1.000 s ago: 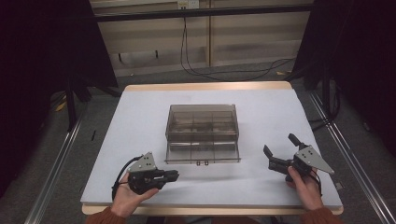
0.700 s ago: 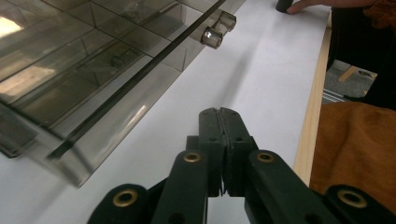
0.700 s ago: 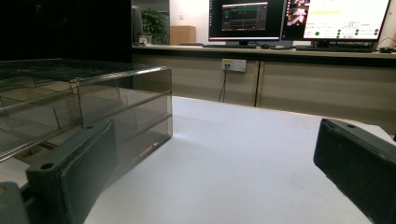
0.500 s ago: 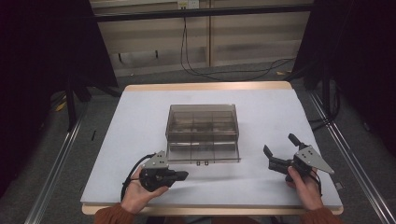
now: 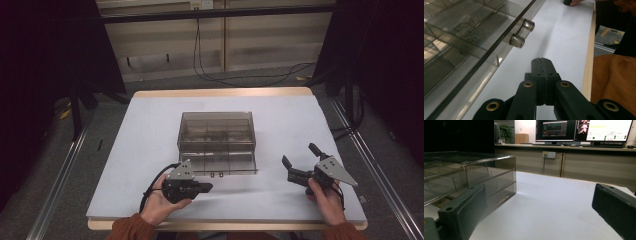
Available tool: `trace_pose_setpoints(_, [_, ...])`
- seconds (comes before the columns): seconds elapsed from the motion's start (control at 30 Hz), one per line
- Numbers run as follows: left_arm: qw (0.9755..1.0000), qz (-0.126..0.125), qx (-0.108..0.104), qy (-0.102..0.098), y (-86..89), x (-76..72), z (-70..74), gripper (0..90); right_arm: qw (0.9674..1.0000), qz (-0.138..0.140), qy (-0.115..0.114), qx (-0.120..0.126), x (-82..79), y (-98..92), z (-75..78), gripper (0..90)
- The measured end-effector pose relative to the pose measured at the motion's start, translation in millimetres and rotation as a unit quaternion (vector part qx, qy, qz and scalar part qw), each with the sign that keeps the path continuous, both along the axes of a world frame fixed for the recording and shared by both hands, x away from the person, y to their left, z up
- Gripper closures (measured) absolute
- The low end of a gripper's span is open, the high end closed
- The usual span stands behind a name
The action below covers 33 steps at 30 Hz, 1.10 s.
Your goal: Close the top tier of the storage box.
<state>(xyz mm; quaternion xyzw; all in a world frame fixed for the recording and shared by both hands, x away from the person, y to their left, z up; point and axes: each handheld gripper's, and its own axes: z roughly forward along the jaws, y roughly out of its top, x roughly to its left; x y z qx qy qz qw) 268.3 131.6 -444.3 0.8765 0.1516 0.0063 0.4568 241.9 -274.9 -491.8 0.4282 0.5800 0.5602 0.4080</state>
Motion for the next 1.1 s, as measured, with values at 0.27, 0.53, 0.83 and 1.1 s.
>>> trace_pose_setpoints(0.27, [1.0, -0.004, -0.003, -0.007, -7.7, 1.1, 3.9, 90.0, 1.0, 0.0, 0.0, -0.001, 0.1, 0.0, 0.0, 0.0])
trace_pose_setpoints(0.53, [0.9998, 0.003, -0.017, -0.004, -8.6, 3.5, 5.1, 89.9, 1.0, 0.0, -0.001, -0.001, 0.1, -0.1, 0.0, 0.0])
trace_pose_setpoints(0.83, [0.9998, 0.001, -0.017, -0.01, -11.6, 3.8, 7.9, 89.8, 1.0, 0.001, -0.001, -0.002, 0.1, 0.0, 0.0, 0.0])
trace_pose_setpoints(1.1, [0.9998, 0.004, -0.01, -0.017, -16.0, 4.5, 8.5, 89.9, 1.0, 0.001, -0.001, -0.002, 0.1, -0.2, 0.0, 0.0])
